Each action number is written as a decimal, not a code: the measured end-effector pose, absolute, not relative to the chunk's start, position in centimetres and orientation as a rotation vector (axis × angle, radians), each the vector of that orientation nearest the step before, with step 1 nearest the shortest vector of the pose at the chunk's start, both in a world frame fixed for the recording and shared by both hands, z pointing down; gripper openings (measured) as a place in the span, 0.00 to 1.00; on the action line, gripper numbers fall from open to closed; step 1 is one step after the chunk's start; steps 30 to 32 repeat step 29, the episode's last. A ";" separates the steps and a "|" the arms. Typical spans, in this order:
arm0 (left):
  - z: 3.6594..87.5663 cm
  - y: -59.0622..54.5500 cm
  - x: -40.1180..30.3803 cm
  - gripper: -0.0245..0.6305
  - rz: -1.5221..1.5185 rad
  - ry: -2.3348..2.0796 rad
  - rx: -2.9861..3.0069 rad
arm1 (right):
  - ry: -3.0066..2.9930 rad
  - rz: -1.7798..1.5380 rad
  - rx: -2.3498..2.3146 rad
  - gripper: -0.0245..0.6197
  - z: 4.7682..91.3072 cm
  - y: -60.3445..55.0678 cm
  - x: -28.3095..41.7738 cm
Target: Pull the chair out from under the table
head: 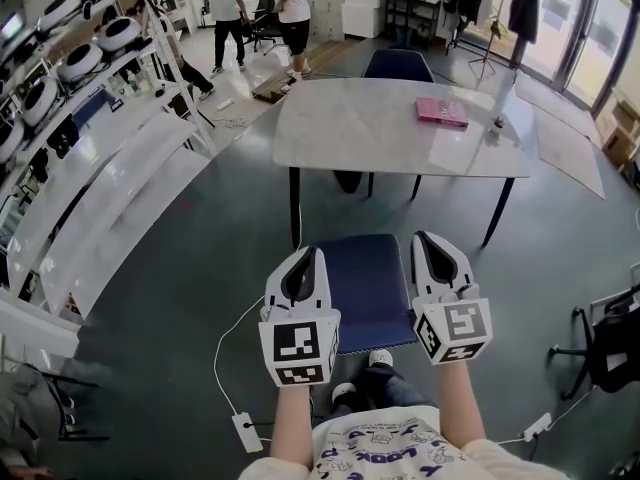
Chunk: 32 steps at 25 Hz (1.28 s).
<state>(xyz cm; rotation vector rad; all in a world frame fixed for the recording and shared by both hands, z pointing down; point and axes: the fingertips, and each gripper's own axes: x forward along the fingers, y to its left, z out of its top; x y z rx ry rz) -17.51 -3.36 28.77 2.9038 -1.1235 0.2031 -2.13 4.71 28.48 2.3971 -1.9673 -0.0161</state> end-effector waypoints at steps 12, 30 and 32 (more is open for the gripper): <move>28.9 -3.4 -17.8 0.07 0.203 -1.152 2.888 | -1.954 -0.006 2.397 0.05 28.4 4.9 -2.1; 29.9 -3.7 -17.8 0.07 0.256 -1.147 2.878 | -1.948 0.030 2.405 0.05 29.2 4.7 -1.8; 29.9 -3.7 -17.8 0.07 0.256 -1.147 2.878 | -1.948 0.030 2.405 0.05 29.2 4.7 -1.8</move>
